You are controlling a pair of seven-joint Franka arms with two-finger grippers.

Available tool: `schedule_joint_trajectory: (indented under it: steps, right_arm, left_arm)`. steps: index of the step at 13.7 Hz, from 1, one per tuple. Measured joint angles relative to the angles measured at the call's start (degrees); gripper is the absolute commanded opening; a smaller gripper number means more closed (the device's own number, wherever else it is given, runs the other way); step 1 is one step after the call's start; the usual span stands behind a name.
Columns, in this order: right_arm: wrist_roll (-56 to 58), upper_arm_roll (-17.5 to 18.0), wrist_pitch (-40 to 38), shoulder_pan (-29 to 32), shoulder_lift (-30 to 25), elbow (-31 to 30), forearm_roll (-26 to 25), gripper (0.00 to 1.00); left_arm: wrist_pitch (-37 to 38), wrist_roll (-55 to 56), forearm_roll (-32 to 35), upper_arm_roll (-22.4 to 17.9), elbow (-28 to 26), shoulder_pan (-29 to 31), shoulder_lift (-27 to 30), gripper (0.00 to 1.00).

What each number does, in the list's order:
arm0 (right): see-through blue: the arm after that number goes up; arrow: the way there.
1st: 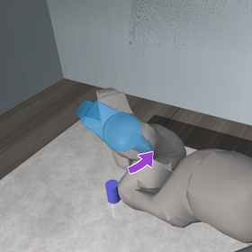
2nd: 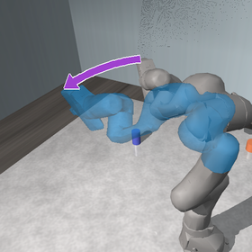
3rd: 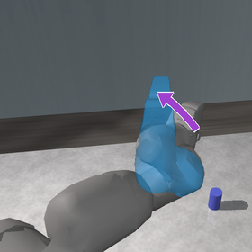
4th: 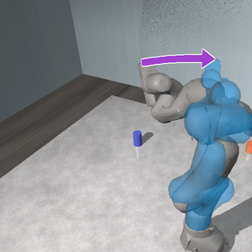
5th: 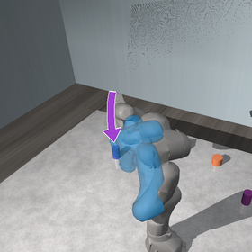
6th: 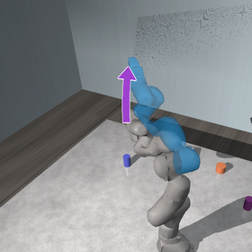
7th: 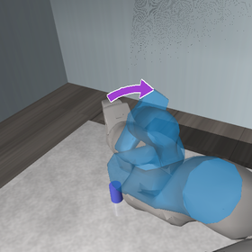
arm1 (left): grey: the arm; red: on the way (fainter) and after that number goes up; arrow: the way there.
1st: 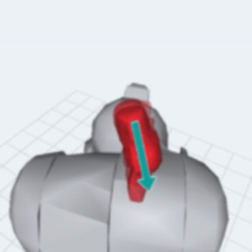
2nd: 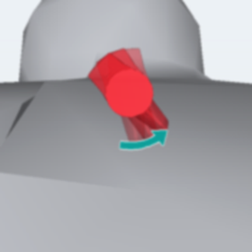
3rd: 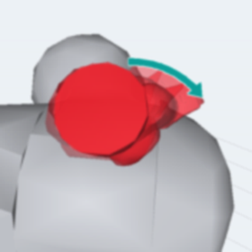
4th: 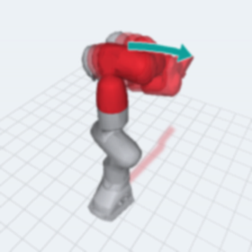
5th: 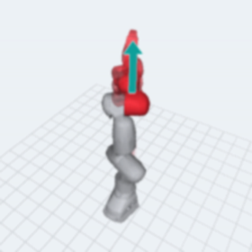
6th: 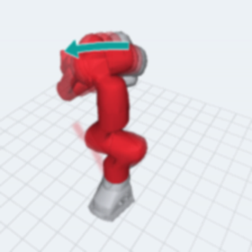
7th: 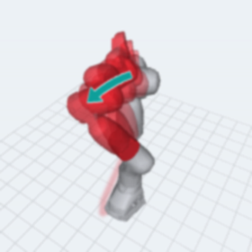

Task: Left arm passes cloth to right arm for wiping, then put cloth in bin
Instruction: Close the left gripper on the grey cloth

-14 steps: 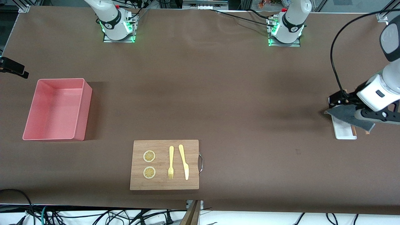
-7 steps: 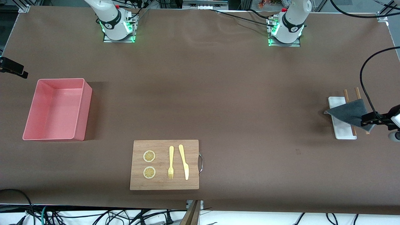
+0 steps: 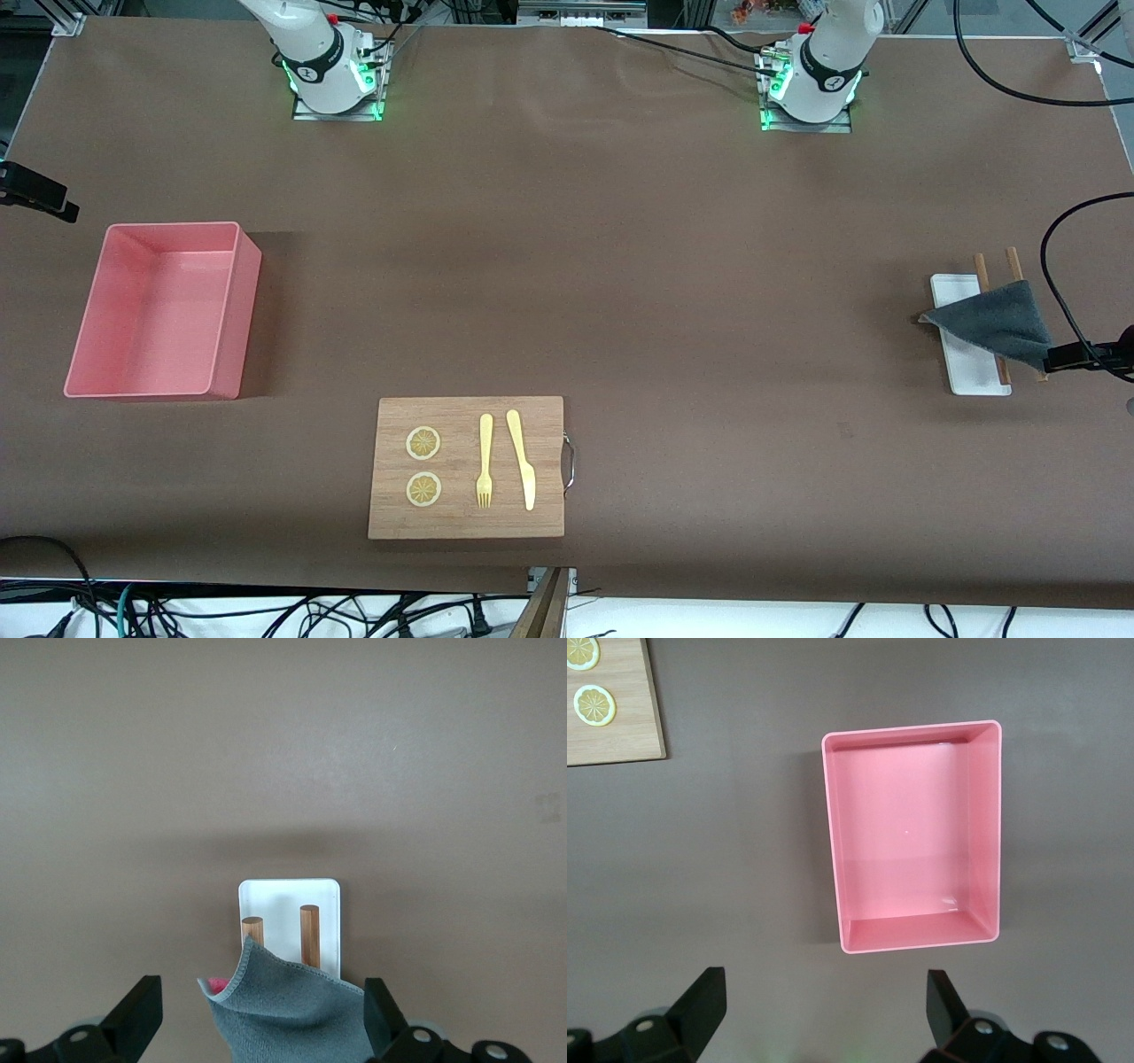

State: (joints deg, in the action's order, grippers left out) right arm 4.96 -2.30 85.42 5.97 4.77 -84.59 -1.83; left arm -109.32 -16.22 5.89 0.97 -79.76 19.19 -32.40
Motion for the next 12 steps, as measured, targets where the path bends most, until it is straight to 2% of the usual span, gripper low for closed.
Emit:
schedule_joint_trajectory:
  steps: [4, 12]
  right_arm:
    - [0.0, 0.0, 0.0, 0.0, 0.0, 0.0, 0.0, 1.0]
    - [0.0, 0.0, 0.0, 0.0, 0.0, 0.0, 0.0, 1.0]
  left_arm:
    - [0.09, 4.49, 0.0, 0.17, -1.73, -0.25, -1.3, 0.76]
    - [0.15, 4.3, 0.04, -0.02, -1.86, 0.97, -2.9, 0.73]
